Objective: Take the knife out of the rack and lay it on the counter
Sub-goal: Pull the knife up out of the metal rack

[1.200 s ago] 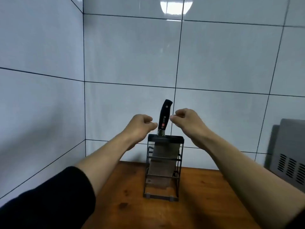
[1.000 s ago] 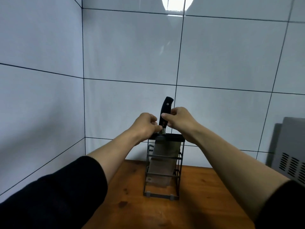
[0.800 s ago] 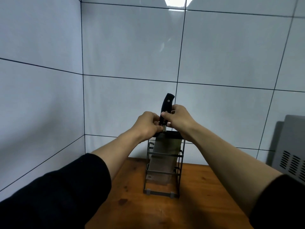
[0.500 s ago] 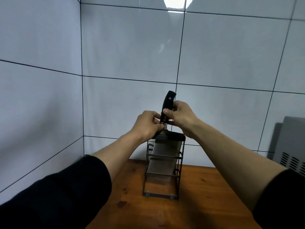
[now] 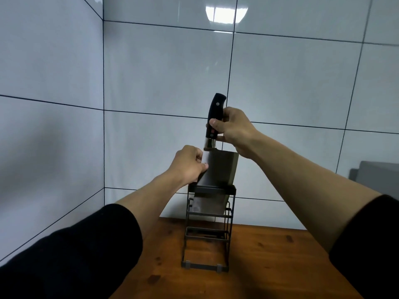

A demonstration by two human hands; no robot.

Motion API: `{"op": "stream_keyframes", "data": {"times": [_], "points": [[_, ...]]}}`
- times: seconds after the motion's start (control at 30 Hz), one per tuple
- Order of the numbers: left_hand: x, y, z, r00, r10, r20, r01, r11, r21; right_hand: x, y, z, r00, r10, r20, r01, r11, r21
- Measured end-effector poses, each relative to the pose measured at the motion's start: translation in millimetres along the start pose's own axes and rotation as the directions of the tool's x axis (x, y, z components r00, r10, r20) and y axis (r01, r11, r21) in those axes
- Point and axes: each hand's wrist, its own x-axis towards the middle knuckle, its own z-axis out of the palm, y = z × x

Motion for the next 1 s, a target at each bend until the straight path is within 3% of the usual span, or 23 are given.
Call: {"op": "stream_keyframes", "data": {"times": [0.3,0.57,0.7,0.83,1.0], "points": [[5.4,29.8,-19.3,0.998,0.036,-0.058,-0.041,0.995,-0.093,6.9,-39.2,-15.9,0.996,-0.084,-0.013,0.085,0.996,0.019],[4.8,43.8,-29.7,0.974,0.039,-0.222,-0.099,0.959,-0.266,1.9,-69.0,-20.9,0.975,-0.221,-0.030,0.222,0.972,0.078],[-0.3,43.4,-40.8,0.962,-0.084,-0.260,-0.013,0.936,-0.351,-13.6,-74.0,-11.0,0.938,-0.345,-0.042,0.347,0.936,0.056],[-4.6,38.6,-55.7,0.930,-0.357,-0.084,0.231,0.748,-0.622,-30.9,-75.1,5.8,0.904,-0.427,0.014,0.426,0.904,0.024],[-12.6,34.3,-77.9,0.944,-0.320,0.077,0.214,0.419,-0.883,-49.1,-70.0,24.5,0.888,-0.443,0.126,0.449,0.893,-0.025]]}}
